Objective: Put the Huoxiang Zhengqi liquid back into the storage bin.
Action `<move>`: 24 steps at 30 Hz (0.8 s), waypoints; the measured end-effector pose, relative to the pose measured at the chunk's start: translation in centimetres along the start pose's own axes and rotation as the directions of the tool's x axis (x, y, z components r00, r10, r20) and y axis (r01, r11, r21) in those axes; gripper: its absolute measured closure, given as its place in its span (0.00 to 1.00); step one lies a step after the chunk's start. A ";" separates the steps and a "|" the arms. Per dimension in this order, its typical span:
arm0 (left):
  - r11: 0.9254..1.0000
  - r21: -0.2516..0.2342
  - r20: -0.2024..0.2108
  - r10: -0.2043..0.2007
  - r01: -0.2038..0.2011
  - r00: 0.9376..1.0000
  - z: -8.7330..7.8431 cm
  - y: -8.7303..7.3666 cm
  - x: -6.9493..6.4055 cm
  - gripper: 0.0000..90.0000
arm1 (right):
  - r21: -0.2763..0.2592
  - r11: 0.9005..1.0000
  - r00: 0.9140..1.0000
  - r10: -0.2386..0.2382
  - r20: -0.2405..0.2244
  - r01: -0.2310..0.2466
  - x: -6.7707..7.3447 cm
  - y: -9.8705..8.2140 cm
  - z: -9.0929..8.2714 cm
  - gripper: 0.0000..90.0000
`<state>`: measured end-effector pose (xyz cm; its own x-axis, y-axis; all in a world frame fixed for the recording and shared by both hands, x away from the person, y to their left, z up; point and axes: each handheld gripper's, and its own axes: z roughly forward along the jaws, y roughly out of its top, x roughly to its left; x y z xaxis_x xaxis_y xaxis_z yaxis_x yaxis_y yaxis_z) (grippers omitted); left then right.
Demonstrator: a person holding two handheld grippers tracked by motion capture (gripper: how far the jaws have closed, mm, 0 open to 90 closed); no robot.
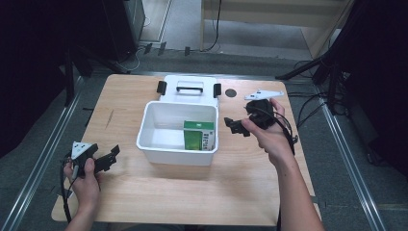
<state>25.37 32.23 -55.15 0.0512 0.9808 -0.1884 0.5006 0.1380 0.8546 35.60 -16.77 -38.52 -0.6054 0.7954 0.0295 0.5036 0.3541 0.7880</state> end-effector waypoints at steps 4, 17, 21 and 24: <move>1.000 0.004 -0.002 0.007 -0.007 1.000 -0.1 0.0 0.0 0.16 | -0.015 0.999 0.999 0.037 0.037 -0.037 -1.0 -1.7 -0.7 0.00; 1.000 0.002 -0.003 0.004 -0.004 1.000 -0.1 0.0 0.0 0.16 | -0.052 0.994 0.992 0.096 0.082 -0.092 -2.3 -8.3 -1.6 0.00; 1.000 0.004 -0.002 0.006 -0.006 1.000 -0.1 0.0 0.0 0.16 | -0.094 0.988 0.988 0.130 0.081 -0.122 -2.9 -10.3 -2.1 0.00; 1.000 0.004 -0.003 0.005 -0.005 1.000 -0.1 0.0 0.0 0.16 | -0.118 0.981 0.981 0.168 0.093 -0.157 -3.5 -11.9 -2.4 0.00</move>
<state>25.24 32.25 -55.12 0.0511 0.9819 -0.1823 0.5034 0.1323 0.8538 30.24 -24.96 -46.49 -0.4523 0.8857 0.1046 0.5164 0.1645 0.8404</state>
